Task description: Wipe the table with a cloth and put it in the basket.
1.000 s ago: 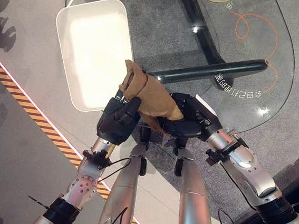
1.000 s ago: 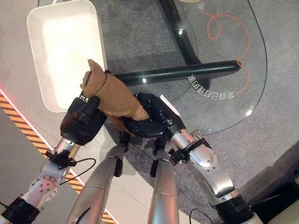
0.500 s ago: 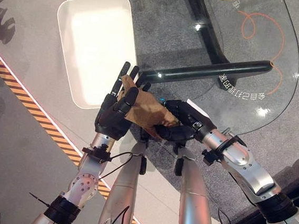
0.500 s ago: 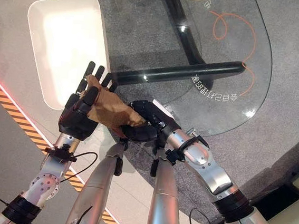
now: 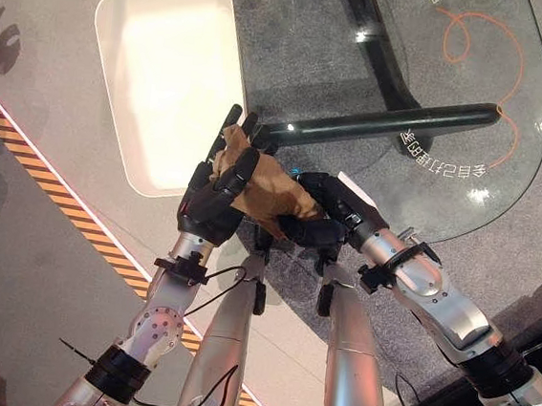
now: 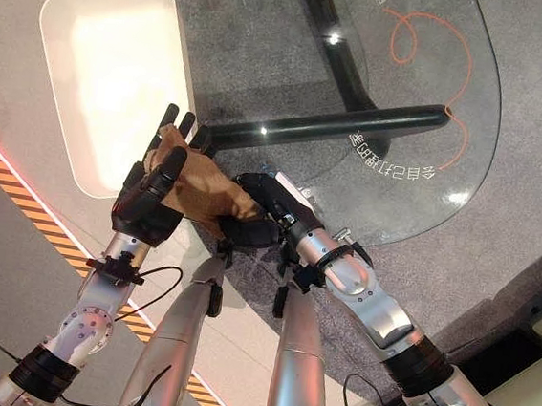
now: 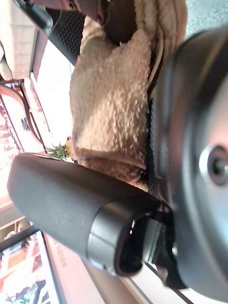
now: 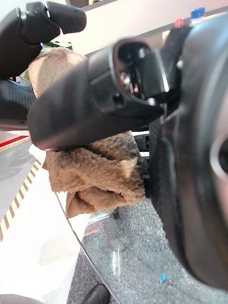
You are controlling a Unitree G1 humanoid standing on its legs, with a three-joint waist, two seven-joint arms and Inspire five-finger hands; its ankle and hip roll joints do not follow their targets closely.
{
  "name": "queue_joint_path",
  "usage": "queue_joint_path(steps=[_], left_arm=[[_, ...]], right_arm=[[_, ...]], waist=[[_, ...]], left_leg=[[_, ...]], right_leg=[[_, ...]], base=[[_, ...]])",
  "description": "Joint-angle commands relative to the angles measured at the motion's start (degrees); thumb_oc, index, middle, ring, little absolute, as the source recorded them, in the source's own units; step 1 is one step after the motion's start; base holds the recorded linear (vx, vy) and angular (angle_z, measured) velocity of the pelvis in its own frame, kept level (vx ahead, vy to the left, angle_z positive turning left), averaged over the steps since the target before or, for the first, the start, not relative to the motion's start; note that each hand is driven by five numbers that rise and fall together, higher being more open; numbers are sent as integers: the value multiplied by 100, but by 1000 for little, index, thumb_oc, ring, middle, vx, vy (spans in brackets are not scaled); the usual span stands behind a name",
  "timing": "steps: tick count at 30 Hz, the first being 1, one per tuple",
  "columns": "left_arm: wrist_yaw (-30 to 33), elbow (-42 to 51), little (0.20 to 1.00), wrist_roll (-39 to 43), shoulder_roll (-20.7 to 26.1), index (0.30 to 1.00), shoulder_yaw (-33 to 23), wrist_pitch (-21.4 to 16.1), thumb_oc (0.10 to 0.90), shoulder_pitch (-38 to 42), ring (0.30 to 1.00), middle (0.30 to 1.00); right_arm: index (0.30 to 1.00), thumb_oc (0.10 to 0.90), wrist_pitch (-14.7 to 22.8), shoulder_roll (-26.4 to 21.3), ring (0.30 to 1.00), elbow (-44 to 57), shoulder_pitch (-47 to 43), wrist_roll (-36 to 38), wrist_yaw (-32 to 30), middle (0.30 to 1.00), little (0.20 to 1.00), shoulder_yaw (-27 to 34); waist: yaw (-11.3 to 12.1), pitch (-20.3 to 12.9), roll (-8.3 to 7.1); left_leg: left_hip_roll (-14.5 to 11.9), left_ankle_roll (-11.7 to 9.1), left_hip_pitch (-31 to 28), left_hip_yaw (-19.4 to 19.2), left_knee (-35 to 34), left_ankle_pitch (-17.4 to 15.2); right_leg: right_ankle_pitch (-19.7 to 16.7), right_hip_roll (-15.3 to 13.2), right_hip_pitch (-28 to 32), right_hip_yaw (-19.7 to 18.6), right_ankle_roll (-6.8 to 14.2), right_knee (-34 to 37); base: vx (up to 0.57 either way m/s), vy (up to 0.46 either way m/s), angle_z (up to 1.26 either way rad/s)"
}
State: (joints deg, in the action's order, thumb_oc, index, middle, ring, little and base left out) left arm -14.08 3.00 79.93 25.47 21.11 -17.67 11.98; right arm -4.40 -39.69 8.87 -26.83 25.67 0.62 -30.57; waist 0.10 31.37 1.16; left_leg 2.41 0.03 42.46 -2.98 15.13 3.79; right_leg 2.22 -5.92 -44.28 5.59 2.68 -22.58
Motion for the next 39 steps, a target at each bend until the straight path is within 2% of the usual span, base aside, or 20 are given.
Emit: queue_joint_path(steps=[1,5,10,11,12,13,14,27,37,38,39], left_arm=[[-243,1066,900,-754,-101,900,370,169,800,-78,900,900],[24,1037,900,-1171,-112,900,410,262,800,-65,900,900],[36,967,900,-1182,-112,900,386,264,800,-79,900,900],[22,963,820,-1173,-111,832,385,257,720,-80,832,832],[1,968,518,-1158,-120,573,387,240,418,-91,573,573],[35,957,318,-1178,-138,401,402,185,218,-103,401,401],[16,938,200,-1157,-152,300,410,130,100,-112,300,300],[-80,902,200,-965,-277,300,346,-18,100,-178,300,300],[-131,876,200,-884,-315,300,337,-74,100,-186,300,300],[-152,869,200,-872,-325,300,326,-80,100,-194,300,300],[-160,871,200,-867,-336,300,315,-79,100,-199,300,300]], right_arm=[[300,100,781,547,300,1604,-494,609,-103,300,200,-85],[300,100,806,663,300,1655,-481,687,-211,300,200,-93],[300,100,709,650,300,1678,-468,727,-141,300,200,-123],[300,100,706,651,300,1678,-465,722,-146,300,200,-130],[300,100,705,647,300,1681,-463,733,-153,300,200,-139],[300,100,725,645,300,1670,-463,725,-147,300,200,-167],[300,100,733,655,300,1660,-455,712,-140,300,200,-178],[300,100,581,682,300,1633,-446,666,-94,300,200,-245],[300,100,707,745,300,1562,-414,817,-268,300,200,-150],[514,350,728,763,514,1551,-402,846,-336,514,450,-120],[900,800,759,773,900,1543,-391,839,-353,900,900,-91]], waist=[[62,-158,58],[57,-158,64],[60,-158,75],[61,-158,76],[64,-158,80],[68,-158,80],[70,-158,78],[97,-158,63],[98,-158,33],[98,-158,35],[95,-158,34]], left_leg=[[288,179,-110,-170,325,-469],[288,186,-88,-183,342,-481],[283,189,-81,-195,357,-487],[281,190,-77,-197,356,-486],[282,193,-75,-198,352,-485],[282,193,-69,-196,346,-484],[283,193,-73,-192,344,-485],[282,185,-83,-178,316,-473],[278,194,-83,-184,322,-494],[280,197,-94,-185,313,-496],[281,200,-103,-190,310,-501]], right_leg=[[-214,371,146,87,35,320],[-217,376,115,76,41,305],[-214,364,96,81,45,285],[-215,363,93,84,43,286],[-218,361,89,87,42,291],[-217,362,81,84,42,293],[-217,363,83,83,42,292],[-204,366,77,110,47,269],[-205,373,61,96,57,251],[-205,374,66,93,58,256],[-206,374,75,88,58,265]], base=[[0,0,0],[0,0,0],[0,0,0],[0,0,0],[0,0,0],[0,0,0],[0,0,0],[0,0,0],[0,0,0],[0,0,0],[0,0,0]])
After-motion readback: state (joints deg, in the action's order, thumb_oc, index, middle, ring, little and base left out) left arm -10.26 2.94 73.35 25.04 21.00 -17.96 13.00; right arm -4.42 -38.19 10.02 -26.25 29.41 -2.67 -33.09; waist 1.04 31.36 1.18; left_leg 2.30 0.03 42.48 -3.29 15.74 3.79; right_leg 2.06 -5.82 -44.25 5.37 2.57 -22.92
